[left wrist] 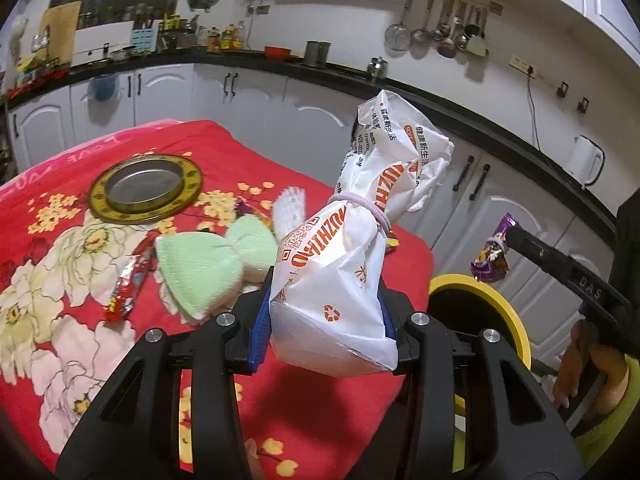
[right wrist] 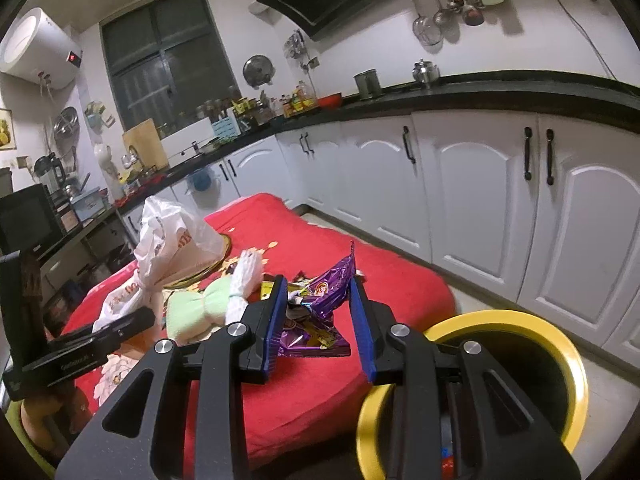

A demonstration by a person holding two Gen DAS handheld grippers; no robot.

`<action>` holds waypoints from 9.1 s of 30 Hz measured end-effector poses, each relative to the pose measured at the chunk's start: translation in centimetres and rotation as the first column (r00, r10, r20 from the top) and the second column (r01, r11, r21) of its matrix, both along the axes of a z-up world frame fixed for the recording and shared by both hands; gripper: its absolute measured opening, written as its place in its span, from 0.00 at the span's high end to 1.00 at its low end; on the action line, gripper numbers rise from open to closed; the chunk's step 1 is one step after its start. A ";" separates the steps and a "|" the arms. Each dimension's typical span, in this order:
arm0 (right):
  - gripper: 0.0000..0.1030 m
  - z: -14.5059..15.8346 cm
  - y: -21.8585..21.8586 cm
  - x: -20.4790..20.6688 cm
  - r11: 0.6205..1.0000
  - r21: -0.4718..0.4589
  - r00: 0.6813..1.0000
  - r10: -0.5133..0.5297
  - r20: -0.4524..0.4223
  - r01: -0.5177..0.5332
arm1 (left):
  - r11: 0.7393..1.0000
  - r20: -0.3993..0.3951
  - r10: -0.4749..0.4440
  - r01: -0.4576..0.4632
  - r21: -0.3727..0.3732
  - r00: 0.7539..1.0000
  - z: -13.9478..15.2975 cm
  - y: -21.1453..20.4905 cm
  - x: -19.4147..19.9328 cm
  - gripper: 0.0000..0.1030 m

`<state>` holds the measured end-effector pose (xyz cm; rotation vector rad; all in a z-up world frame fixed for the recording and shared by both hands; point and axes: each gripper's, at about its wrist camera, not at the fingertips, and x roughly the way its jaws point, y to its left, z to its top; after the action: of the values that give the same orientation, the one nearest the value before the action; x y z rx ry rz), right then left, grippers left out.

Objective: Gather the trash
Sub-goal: 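Lift the paper bundle and purple wrapper and carry them over the bin, then open both tools to drop the bundle and wrapper into the bin, then move both tools back over the table, then grasp the green sponge with the left tool while the right tool grasps the white foam net, then carry the green sponge and white foam net over the yellow bin with both tools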

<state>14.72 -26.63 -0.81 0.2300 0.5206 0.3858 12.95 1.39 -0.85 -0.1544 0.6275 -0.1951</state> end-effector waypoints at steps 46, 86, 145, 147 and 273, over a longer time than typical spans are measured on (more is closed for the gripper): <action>0.71 -3.6 -11.4 -3.0 0.977 -0.070 0.978 -0.205 -0.043 0.202 | 0.955 -0.164 -0.238 0.261 0.139 0.957 -5.9 -14.2 1.3 0.66; 0.45 -6.6 -15.6 -2.3 0.954 -0.055 0.942 -0.299 -0.155 0.294 | 0.947 -0.247 -0.279 0.309 0.091 0.928 -9.0 -17.6 2.3 0.26; 0.12 3.6 -0.2 -4.2 0.992 -0.120 0.996 -0.028 0.085 0.038 | 0.993 0.097 0.102 -0.107 0.050 0.990 3.2 0.0 -2.1 0.11; 0.12 3.8 0.8 -3.9 0.992 -0.126 0.997 -0.005 0.082 0.015 | 0.989 0.098 0.126 -0.132 0.062 0.987 3.3 1.3 -2.2 0.11; 0.82 1.5 2.5 -1.2 0.980 -0.087 0.984 0.177 -0.034 -0.180 | 0.993 0.060 0.002 0.006 -0.119 0.998 2.1 0.6 -1.1 0.83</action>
<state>13.51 -24.10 0.71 0.1018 0.5847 0.5333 11.89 1.96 1.26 -0.2621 0.5564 -0.2384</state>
